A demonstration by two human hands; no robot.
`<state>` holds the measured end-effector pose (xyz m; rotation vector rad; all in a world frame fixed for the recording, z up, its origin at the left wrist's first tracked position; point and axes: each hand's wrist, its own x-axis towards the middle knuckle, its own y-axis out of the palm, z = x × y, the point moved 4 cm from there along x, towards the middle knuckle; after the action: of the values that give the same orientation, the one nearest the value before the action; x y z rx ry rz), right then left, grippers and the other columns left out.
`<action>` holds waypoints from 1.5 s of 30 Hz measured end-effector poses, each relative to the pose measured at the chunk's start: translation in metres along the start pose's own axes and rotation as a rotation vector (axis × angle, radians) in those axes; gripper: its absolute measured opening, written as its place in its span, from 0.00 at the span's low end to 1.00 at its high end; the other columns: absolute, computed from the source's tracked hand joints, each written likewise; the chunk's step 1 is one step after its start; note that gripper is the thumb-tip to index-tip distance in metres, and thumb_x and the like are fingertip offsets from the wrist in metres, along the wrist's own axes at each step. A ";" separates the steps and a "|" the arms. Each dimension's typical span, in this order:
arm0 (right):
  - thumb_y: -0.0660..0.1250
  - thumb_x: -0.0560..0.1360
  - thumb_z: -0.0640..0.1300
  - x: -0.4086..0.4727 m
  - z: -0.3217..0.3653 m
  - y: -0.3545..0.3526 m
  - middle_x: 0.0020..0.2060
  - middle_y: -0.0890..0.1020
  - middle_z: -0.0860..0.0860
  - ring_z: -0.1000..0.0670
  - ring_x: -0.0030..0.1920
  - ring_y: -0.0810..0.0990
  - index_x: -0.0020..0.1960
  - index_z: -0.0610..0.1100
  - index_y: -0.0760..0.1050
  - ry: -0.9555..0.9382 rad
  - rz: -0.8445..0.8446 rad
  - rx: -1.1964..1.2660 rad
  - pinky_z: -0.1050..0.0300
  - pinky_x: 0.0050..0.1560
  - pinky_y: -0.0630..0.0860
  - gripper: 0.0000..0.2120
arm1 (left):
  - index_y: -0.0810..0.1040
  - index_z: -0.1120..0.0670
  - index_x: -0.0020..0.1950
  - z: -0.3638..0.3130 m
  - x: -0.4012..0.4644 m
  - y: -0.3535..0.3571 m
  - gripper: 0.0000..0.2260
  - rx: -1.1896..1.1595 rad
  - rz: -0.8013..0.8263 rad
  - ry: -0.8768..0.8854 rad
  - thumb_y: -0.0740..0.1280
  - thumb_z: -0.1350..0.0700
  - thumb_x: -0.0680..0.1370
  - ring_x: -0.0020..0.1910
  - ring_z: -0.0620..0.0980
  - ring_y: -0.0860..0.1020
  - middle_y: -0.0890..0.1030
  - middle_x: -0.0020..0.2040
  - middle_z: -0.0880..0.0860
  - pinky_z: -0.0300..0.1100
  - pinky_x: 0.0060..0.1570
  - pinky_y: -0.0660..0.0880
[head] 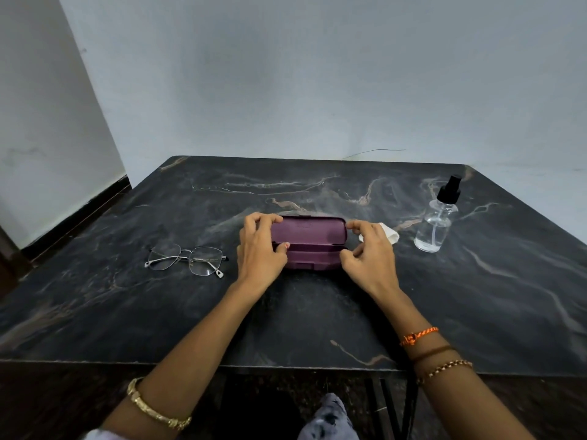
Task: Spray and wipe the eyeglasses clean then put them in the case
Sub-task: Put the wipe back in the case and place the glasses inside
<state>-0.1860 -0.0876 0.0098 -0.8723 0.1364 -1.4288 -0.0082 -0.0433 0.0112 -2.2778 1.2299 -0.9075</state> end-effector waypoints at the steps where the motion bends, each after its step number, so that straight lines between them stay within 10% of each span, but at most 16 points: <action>1: 0.65 0.67 0.35 0.000 0.000 0.001 0.50 0.70 0.52 0.58 0.30 0.71 0.59 0.43 0.71 0.001 0.017 -0.008 0.66 0.40 0.67 0.21 | 0.69 0.54 0.60 0.000 0.000 0.002 0.19 0.043 0.014 0.001 0.69 0.59 0.71 0.61 0.55 0.65 0.64 0.63 0.56 0.52 0.61 0.68; 21: 0.58 0.71 0.35 0.015 -0.032 -0.023 0.66 0.71 0.41 0.40 0.66 0.65 0.64 0.41 0.70 0.171 -0.218 -0.317 0.50 0.65 0.61 0.21 | 0.67 0.55 0.62 -0.007 -0.002 0.005 0.14 0.083 0.013 0.072 0.60 0.55 0.77 0.63 0.54 0.64 0.67 0.64 0.54 0.53 0.59 0.64; 45: 0.62 0.75 0.38 0.023 -0.037 -0.028 0.43 0.81 0.43 0.45 0.46 0.77 0.47 0.37 0.78 0.224 -0.294 -0.120 0.57 0.43 0.67 0.08 | 0.74 0.57 0.55 -0.009 -0.006 0.002 0.10 -0.109 -0.089 0.240 0.64 0.58 0.75 0.53 0.50 0.68 0.75 0.55 0.55 0.44 0.53 0.67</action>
<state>-0.2251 -0.1215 0.0096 -0.8522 0.2743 -1.8080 -0.0186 -0.0397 0.0142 -2.3789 1.3136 -1.2027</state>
